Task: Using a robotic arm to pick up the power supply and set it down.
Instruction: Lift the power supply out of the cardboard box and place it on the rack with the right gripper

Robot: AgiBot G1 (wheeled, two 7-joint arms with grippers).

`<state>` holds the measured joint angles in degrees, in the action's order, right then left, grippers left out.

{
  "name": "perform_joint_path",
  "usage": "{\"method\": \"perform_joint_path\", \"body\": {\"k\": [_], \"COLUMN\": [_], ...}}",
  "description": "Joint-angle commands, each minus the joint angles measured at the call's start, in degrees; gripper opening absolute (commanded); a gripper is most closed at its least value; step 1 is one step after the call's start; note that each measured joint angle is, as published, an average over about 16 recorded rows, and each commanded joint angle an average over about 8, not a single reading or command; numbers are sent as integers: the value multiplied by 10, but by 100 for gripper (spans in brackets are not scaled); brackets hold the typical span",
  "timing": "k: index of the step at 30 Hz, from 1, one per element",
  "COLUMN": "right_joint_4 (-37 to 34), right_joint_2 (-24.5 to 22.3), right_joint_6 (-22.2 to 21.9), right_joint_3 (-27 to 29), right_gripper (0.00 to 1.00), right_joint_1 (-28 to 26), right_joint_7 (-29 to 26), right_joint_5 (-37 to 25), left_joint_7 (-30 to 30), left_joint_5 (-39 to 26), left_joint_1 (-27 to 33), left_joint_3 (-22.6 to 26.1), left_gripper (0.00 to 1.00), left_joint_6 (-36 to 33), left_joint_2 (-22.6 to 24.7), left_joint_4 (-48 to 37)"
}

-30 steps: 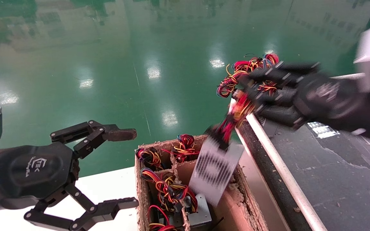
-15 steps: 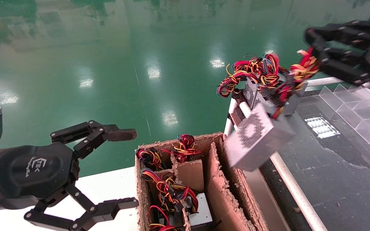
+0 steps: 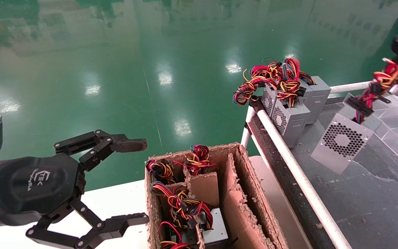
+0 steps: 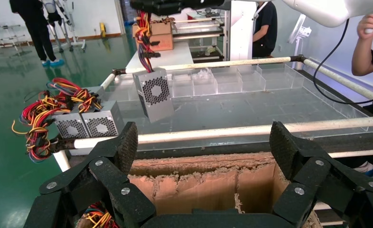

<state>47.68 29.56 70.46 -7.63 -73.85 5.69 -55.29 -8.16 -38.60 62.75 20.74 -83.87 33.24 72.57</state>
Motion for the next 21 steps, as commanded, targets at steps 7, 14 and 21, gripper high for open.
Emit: {"method": "perform_joint_path", "body": {"k": [7, 14, 21], "right_joint_4": [-82, -158, -239], "right_joint_2": [27, 78, 131], "right_joint_6": [-22, -47, -60], "right_joint_3": [-29, -60, -81], "right_gripper": [0, 0, 0], "right_joint_1": [-58, -128, -192], "right_joint_7": [31, 68, 101], "right_joint_5": [-58, -112, -144], "left_joint_7": [0, 0, 0], "left_joint_5": [0, 0, 0], "left_joint_1": [0, 0, 0], "left_joint_3": [0, 0, 0], "left_gripper": [100, 100, 100], "left_joint_6": [0, 0, 0], "left_joint_2": [0, 0, 0], "left_joint_4": [0, 0, 0]}}
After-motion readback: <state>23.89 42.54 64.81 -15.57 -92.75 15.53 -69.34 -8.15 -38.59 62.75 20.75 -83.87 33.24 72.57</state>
